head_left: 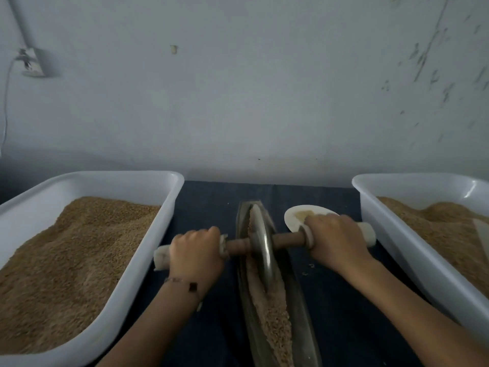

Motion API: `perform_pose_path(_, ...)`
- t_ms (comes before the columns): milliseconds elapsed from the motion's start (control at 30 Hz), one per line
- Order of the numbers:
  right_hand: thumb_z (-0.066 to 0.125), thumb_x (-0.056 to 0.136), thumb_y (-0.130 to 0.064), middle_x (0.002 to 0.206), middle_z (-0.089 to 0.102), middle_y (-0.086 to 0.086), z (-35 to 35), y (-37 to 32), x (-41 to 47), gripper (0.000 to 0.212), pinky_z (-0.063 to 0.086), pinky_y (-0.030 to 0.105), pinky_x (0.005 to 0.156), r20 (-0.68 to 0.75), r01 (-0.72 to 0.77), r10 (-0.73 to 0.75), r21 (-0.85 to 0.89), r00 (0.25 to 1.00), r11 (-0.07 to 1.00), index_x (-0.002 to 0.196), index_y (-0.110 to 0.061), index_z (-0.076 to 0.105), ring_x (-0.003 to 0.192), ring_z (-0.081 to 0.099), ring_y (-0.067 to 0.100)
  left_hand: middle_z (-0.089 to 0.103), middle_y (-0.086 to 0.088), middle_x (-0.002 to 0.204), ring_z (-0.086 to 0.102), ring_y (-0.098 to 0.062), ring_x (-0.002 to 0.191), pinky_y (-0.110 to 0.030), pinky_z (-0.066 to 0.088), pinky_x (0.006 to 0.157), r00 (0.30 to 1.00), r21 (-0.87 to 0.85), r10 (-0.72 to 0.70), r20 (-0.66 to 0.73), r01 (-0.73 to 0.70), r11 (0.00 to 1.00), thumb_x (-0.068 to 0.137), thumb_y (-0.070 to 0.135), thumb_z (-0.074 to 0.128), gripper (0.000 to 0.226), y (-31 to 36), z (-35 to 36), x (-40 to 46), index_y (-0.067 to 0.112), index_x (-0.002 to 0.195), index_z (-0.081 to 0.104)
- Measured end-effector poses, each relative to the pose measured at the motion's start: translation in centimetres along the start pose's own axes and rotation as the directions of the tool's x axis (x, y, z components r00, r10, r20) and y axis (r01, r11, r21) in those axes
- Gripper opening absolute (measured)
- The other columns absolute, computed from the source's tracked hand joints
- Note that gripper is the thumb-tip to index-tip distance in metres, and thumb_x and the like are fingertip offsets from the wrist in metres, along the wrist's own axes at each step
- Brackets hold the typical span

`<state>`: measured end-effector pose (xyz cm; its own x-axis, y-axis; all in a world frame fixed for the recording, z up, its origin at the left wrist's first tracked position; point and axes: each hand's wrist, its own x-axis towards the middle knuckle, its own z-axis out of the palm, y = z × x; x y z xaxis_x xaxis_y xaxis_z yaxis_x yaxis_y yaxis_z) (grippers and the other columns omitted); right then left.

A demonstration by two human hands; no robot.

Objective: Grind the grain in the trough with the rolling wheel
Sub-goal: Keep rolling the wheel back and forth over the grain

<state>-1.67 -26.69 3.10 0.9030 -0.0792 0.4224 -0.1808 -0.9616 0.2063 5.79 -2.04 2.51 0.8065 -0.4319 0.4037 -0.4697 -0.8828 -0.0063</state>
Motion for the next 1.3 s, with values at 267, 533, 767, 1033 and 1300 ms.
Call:
perform_pose_path(267, 0.056, 0.076, -0.019, 0.083, 0.061, -0.005, 2.0, 0.3, 4.7, 0.017, 0.029, 0.031, 0.062, 0.04, -0.096, 0.095, 0.035, 0.995, 0.995, 0.08, -0.026, 0.042, 0.068, 0.043, 0.017, 0.044, 0.006, 0.071, 0.041, -0.013, 0.067, -0.028, 0.032, 0.066, 0.996, 0.068, -0.089, -0.002, 0.089, 0.994, 0.088, 0.037, 0.054, 0.019, 0.2, 1.2, 5.4, 0.023, 0.079, 0.045)
perform_pose_path(533, 0.073, 0.073, -0.022, 0.085, 0.062, -0.005, -2.0, -1.3, -3.5, 0.022, 0.042, 0.032, 0.064, -0.06, -0.011, 0.013, 0.031, 0.998, 0.999, 0.091, -0.024, 0.06, 0.074, 0.058, 0.019, 0.049, 0.012, 0.076, 0.048, -0.008, 0.07, -0.026, 0.04, 0.071, 0.998, -0.035, 0.058, 0.021, -0.057, 0.998, 0.083, 0.039, 0.06, 0.021, -0.1, -1.2, -2.3, 0.03, 0.079, 0.042)
perform_pose_path(767, 0.092, 0.01, -0.014, 0.051, 0.052, -0.007, -6.4, -0.6, -9.0, 0.061, 0.012, 0.01, 0.055, -0.011, 0.069, -0.068, 0.168, 0.998, 0.983, 0.059, -0.029, 0.058, 0.041, 0.048, 0.01, 0.047, 0.006, 0.045, 0.048, -0.013, 0.037, -0.026, 0.035, 0.038, 0.964, -0.07, 0.263, 0.033, -0.26, 0.963, 0.021, 0.027, 0.087, 0.048, 0.9, -5.5, -7.7, 0.024, 0.051, 0.049)
perform_pose_path(1033, 0.063, 0.077, -0.033, 0.084, 0.053, -0.013, -2.7, -0.1, -4.2, 0.026, 0.032, 0.022, 0.062, 0.098, 0.005, -0.013, 0.082, 0.995, 0.997, 0.081, -0.039, 0.038, 0.076, 0.05, 0.009, 0.059, 0.01, 0.089, 0.057, -0.01, 0.084, -0.026, 0.03, 0.067, 0.988, -0.001, 0.092, 0.126, -0.092, 0.996, 0.084, 0.036, 0.053, 0.016, 0.3, -2.9, -3.3, 0.032, 0.082, 0.038)
perform_pose_path(1300, 0.068, 0.068, -0.009, 0.073, 0.061, 0.003, 1.4, 0.2, 3.9, 0.017, 0.026, 0.031, 0.059, -0.081, -0.046, 0.05, 0.055, 0.995, 0.997, 0.077, -0.015, 0.055, 0.068, 0.057, 0.028, 0.057, 0.006, 0.084, 0.052, -0.014, 0.076, -0.028, 0.04, 0.075, 0.989, -0.018, -0.088, 0.118, 0.09, 0.996, 0.092, 0.031, 0.049, 0.016, 0.0, -0.1, 5.1, 0.024, 0.079, 0.044)
